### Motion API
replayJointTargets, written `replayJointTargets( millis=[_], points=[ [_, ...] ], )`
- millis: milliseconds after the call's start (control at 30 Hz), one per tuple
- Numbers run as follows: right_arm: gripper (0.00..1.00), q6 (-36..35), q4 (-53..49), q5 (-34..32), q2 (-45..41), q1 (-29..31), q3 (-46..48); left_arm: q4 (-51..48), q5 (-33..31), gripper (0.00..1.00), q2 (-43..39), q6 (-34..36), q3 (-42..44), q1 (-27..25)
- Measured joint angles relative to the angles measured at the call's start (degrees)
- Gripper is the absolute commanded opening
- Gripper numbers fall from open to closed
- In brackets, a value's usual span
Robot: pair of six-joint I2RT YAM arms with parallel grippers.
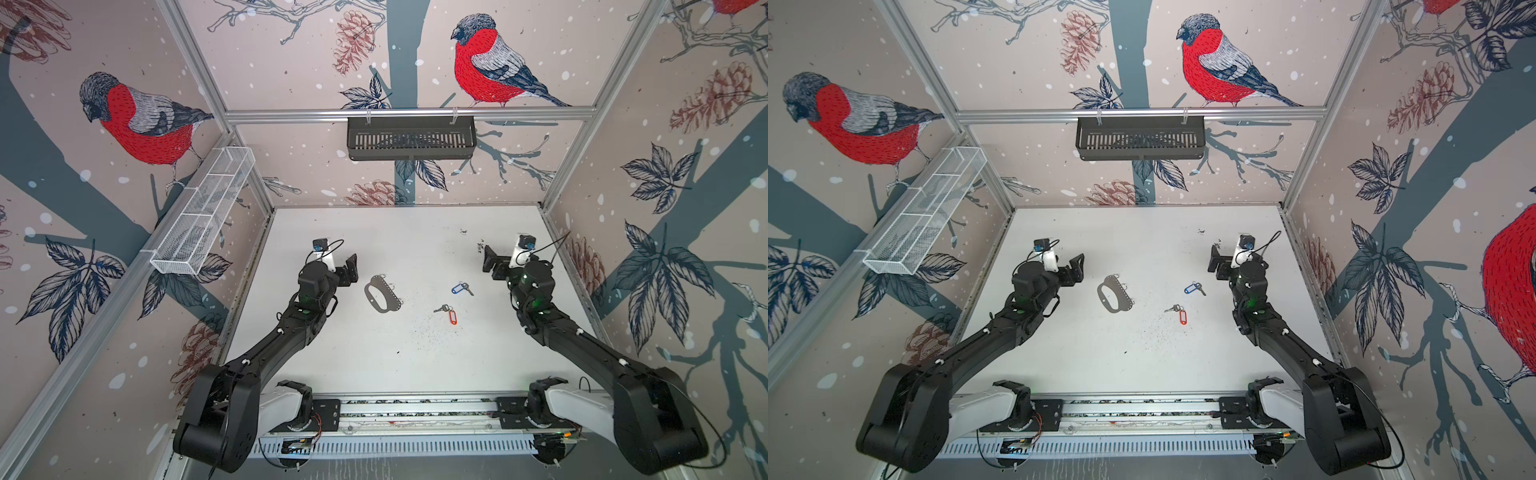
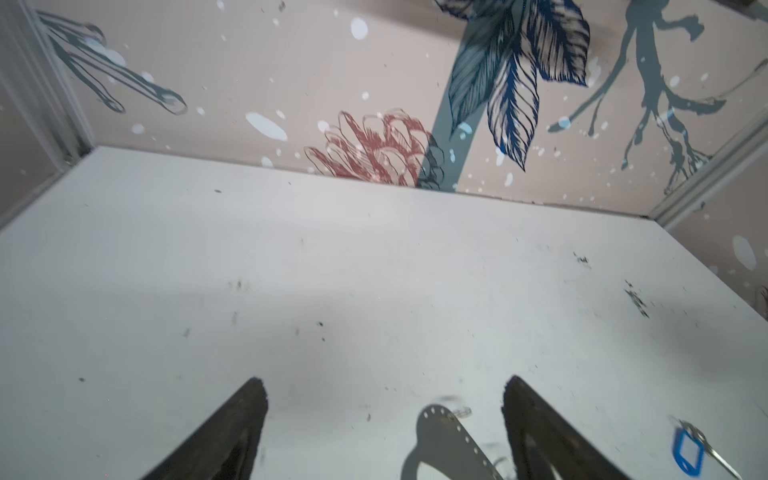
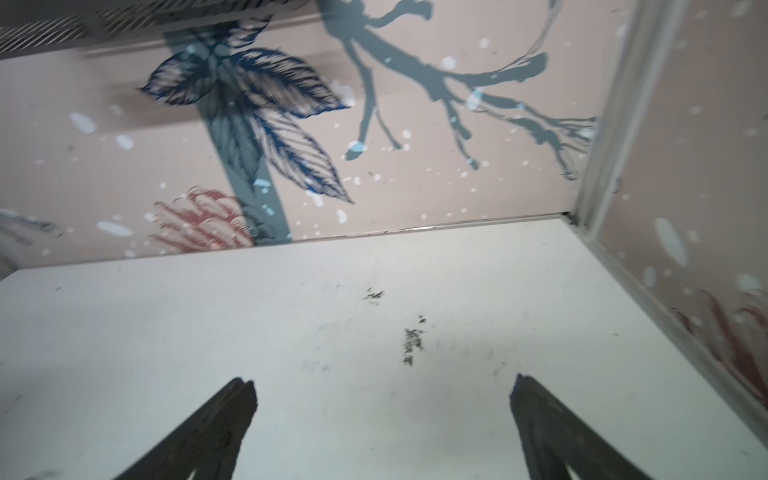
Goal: Put the keys on the keyring
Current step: 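Reach the left gripper to the metal plate while the right nears the keys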
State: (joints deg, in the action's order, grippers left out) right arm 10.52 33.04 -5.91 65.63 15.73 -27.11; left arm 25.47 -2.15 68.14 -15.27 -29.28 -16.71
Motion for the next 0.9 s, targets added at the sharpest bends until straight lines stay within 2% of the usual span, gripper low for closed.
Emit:
replayJointTargets(
  millis=[200, 300, 567, 900],
  points=[
    [1.00, 1.36, -3.87, 1.42, 0.70, 3.15, 0.79, -8.41, 2.32, 0.64, 9.20, -1.22, -5.49, -1.03],
    [1.00, 1.46, -4.66, 1.77, 0.55, 3.69, 0.76, -11.19, 4.83, 0.63, 14.60, -0.74, -9.42, -1.88],
    [1.00, 1.66, -7.58, 1.31, -1.38, 3.76, 0.50, -19.67, 10.27, 0.55, 26.91, 4.96, -20.87, -4.50],
    [1.00, 1.49, -8.17, 0.66, -2.25, 3.76, 0.98, -27.47, 13.31, 0.54, 32.98, 11.74, -27.21, -6.01]
  ],
)
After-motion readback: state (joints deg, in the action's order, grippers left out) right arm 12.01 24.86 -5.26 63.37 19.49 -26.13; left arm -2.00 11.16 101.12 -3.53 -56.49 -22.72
